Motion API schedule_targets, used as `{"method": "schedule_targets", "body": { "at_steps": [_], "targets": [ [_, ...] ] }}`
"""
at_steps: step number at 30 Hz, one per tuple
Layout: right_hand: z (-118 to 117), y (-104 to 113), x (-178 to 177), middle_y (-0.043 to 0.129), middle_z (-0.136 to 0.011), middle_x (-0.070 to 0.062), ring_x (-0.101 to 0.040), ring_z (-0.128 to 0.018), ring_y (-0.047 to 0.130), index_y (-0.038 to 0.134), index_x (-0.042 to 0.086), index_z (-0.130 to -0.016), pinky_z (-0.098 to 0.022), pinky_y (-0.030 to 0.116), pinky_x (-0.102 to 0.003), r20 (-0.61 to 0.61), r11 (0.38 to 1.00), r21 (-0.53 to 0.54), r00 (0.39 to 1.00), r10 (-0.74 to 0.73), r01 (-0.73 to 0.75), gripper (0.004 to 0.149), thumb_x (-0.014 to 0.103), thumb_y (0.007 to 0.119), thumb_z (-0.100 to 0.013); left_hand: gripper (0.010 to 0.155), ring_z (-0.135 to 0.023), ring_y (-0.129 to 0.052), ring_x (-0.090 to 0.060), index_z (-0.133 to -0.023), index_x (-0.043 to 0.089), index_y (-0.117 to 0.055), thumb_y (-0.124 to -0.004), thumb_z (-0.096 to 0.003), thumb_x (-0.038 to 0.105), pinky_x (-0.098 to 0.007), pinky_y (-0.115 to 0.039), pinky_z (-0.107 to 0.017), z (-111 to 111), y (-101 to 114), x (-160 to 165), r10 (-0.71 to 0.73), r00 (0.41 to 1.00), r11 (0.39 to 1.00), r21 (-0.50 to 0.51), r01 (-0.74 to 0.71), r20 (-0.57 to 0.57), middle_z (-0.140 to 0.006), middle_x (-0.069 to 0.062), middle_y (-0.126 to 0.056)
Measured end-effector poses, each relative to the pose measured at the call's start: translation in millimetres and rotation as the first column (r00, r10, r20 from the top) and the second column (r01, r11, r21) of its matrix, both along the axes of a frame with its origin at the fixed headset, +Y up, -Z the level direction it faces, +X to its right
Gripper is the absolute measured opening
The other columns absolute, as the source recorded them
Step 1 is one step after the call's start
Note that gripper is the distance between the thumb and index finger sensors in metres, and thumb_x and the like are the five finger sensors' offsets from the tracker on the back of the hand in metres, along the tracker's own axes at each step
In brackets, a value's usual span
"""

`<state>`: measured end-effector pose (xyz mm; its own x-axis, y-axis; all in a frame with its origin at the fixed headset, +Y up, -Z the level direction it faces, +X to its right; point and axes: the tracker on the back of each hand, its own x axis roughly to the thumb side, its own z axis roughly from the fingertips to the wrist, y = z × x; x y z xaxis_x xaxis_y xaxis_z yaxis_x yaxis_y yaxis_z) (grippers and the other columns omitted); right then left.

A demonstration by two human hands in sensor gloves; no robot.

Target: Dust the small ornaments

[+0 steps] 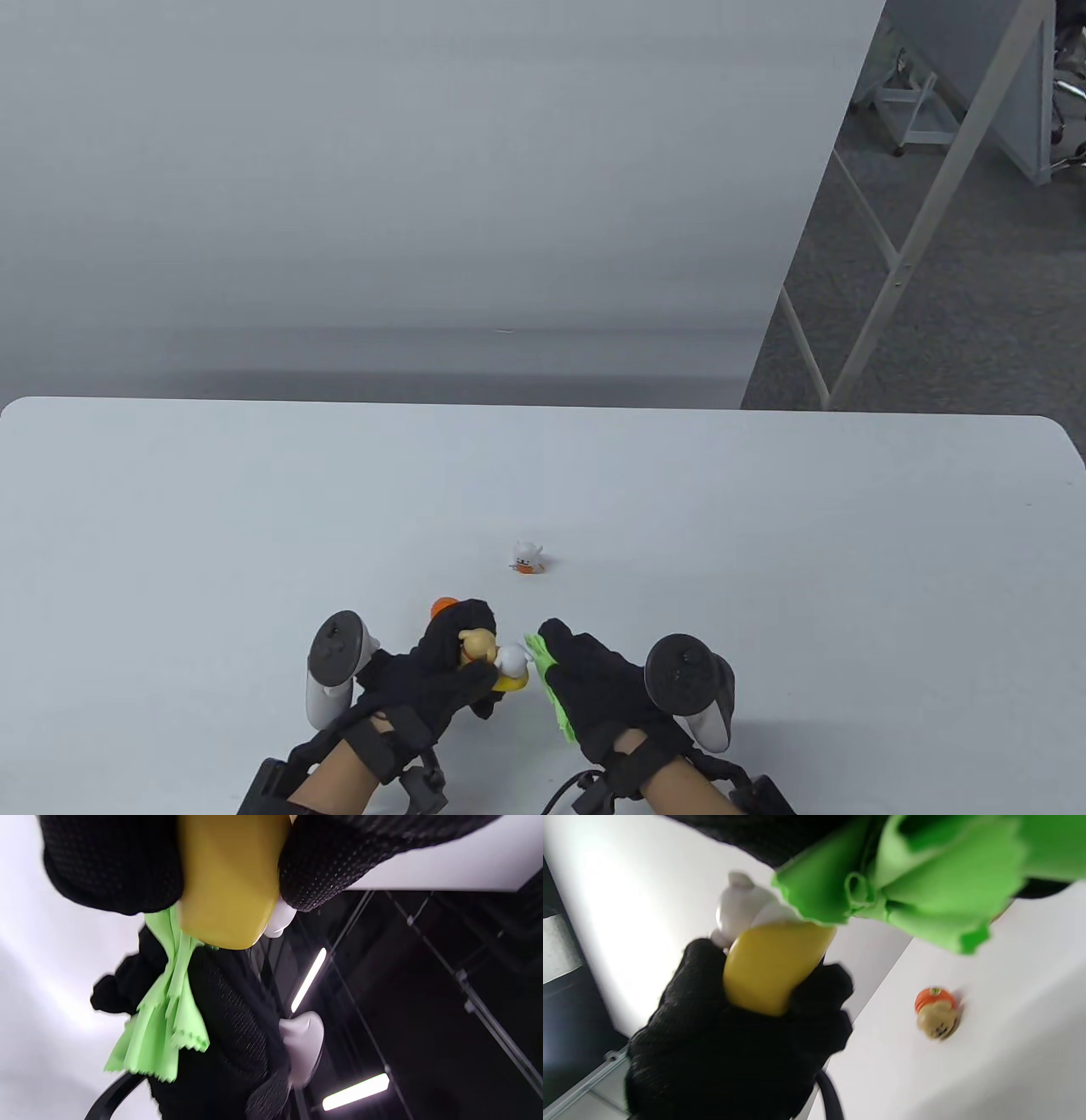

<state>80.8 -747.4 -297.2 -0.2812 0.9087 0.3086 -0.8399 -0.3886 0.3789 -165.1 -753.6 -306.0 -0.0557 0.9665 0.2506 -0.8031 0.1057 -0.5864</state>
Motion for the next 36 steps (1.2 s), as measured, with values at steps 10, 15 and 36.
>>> {"method": "schedule_targets", "body": {
  "at_steps": [10, 15, 36],
  "targets": [
    [21, 28, -29, 0.083, -0.075, -0.045, -0.050, -0.050, 0.093, 0.064, -0.012, -0.097, -0.042, 0.082, -0.072, -0.045, 0.978, 0.194, 0.995, 0.083, -0.073, 0.050, 0.010, 0.078, -0.054, 0.068, -0.072, -0.094, -0.051, -0.103, 0.006, -0.042, -0.081, -0.0573, 0.039, -0.056, -0.094, -0.044, -4, -8, -16, -0.088, 0.916, 0.996, -0.035, 0.081, -0.390, -0.094, -0.026, -0.051],
    [16, 19, -9, 0.081, -0.077, -0.045, -0.051, -0.052, 0.091, 0.062, -0.010, -0.099, -0.044, 0.079, -0.073, 0.104, 0.965, 0.254, 0.994, 0.033, -0.059, 0.051, 0.011, 0.077, -0.055, 0.067, -0.056, -0.109, -0.043, -0.098, 0.005, -0.053, -0.082, -0.0602, 0.053, -0.045, -0.102, -0.031, -2, -15, -24, -0.068, 0.926, 0.988, -0.152, 0.012, -0.370, -0.080, -0.016, -0.077],
    [29, 27, -24, 0.082, -0.075, -0.046, -0.050, -0.049, 0.093, 0.063, -0.010, -0.098, -0.041, 0.081, -0.072, 0.066, 0.915, 0.372, 0.987, 0.145, -0.159, 0.051, 0.009, 0.078, -0.054, 0.081, -0.042, -0.108, -0.027, -0.114, 0.011, -0.031, -0.069, -0.0552, 0.052, -0.035, -0.101, -0.021, 2, -8, 0, -0.167, 0.967, 0.986, -0.008, 0.169, -0.195, -0.104, -0.043, -0.042]
  ]
}}
